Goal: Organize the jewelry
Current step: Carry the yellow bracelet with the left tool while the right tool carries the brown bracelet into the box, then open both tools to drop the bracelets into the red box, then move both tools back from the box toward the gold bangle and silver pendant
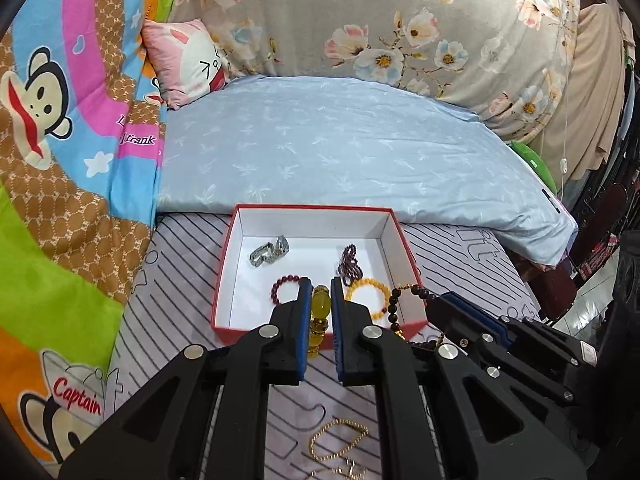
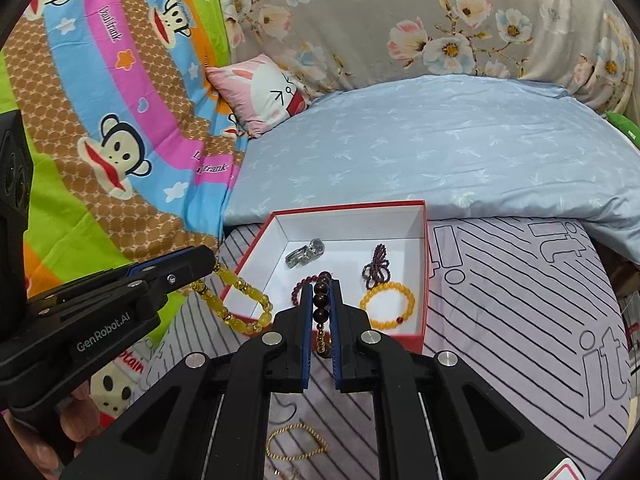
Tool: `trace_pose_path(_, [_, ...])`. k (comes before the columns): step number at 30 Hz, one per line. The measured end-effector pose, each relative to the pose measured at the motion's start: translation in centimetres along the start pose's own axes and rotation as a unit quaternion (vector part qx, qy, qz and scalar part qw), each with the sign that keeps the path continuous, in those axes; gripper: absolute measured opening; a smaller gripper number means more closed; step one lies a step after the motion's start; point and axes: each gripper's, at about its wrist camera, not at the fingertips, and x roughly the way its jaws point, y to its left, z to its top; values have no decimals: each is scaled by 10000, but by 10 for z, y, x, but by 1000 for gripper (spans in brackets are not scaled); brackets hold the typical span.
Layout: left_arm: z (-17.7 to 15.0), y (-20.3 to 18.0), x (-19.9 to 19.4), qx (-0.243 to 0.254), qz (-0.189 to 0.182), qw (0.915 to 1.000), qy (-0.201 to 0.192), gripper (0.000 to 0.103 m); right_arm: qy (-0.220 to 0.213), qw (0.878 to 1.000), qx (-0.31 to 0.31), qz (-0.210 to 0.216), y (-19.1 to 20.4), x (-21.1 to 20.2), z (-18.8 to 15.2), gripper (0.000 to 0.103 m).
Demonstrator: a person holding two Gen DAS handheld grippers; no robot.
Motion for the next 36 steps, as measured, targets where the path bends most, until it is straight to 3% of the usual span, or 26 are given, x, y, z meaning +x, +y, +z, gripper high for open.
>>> trace_pose_path(14, [11, 19, 86, -135, 135, 9992, 354, 9, 469, 9988, -8, -136, -15, 77, 4, 7])
trace_pose_path(23, [3, 23, 106, -138, 164, 9987, 452, 9, 638, 9975, -5, -301, -23, 99, -6, 9])
trace_pose_path(25, [3, 23, 107, -128, 219, 9986, 462, 26, 558, 9974, -72, -451, -22, 95, -6, 26])
trace_pose_path(26, [2, 23, 106, -133, 263, 9986, 428, 46, 474, 9975, -92, -523, -21, 92, -5, 33])
trace_pose_path(27, [2, 23, 104, -141, 324, 9987, 380, 57, 410, 9975, -100, -563, -21, 88, -5, 45])
trace_pose_path(36, [-5, 23, 77, -141, 475, 9985, 229, 59, 139, 9986, -12, -502, -16, 43, -12, 47])
